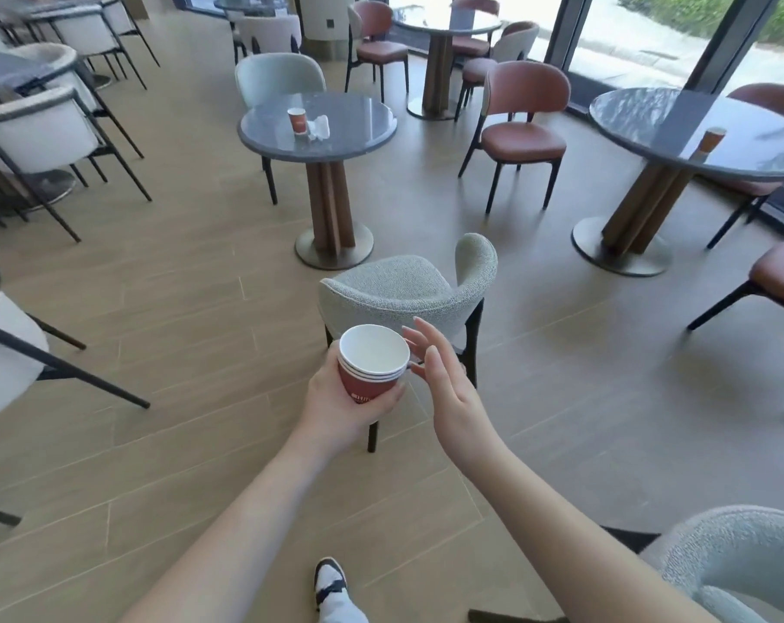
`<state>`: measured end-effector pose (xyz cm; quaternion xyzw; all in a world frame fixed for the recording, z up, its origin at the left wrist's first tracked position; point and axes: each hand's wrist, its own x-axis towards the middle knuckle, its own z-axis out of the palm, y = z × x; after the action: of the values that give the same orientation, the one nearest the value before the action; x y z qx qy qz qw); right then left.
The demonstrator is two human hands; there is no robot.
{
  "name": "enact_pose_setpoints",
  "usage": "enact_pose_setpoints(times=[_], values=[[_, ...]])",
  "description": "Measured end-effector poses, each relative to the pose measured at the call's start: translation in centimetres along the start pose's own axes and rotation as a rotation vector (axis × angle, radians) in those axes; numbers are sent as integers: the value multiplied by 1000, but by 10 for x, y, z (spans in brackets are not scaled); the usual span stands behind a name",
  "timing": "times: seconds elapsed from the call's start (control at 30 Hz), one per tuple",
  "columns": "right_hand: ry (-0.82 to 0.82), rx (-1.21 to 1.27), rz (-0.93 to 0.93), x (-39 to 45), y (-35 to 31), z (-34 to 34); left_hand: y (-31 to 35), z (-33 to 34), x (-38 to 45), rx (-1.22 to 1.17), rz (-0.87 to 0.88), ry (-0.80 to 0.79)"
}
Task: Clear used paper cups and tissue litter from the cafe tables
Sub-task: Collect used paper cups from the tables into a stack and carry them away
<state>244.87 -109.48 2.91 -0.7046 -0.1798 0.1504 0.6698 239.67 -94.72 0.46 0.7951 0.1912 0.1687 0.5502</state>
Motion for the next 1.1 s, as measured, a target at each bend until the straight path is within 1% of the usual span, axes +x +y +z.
enact_pose_setpoints(times=[0.13,0.3,0.4,0.63,0.83,1.1], values=[[-3,-17,-16,63,-1,49,-26,-45,62,22,-6,24],[-54,-10,-33,131,-10,111,-47,-104,127,34,-36,57],[-85,1,-33,164,-10,136,-56,-125,156,42,-45,82],[-148,-31,-33,249,-1,167,-75,-153,232,55,-108,112],[-201,13,-40,353,17,189,-85,-179,325,48,-129,174],[-291,19,-67,472,6,237,-80,-213,424,48,-138,273]])
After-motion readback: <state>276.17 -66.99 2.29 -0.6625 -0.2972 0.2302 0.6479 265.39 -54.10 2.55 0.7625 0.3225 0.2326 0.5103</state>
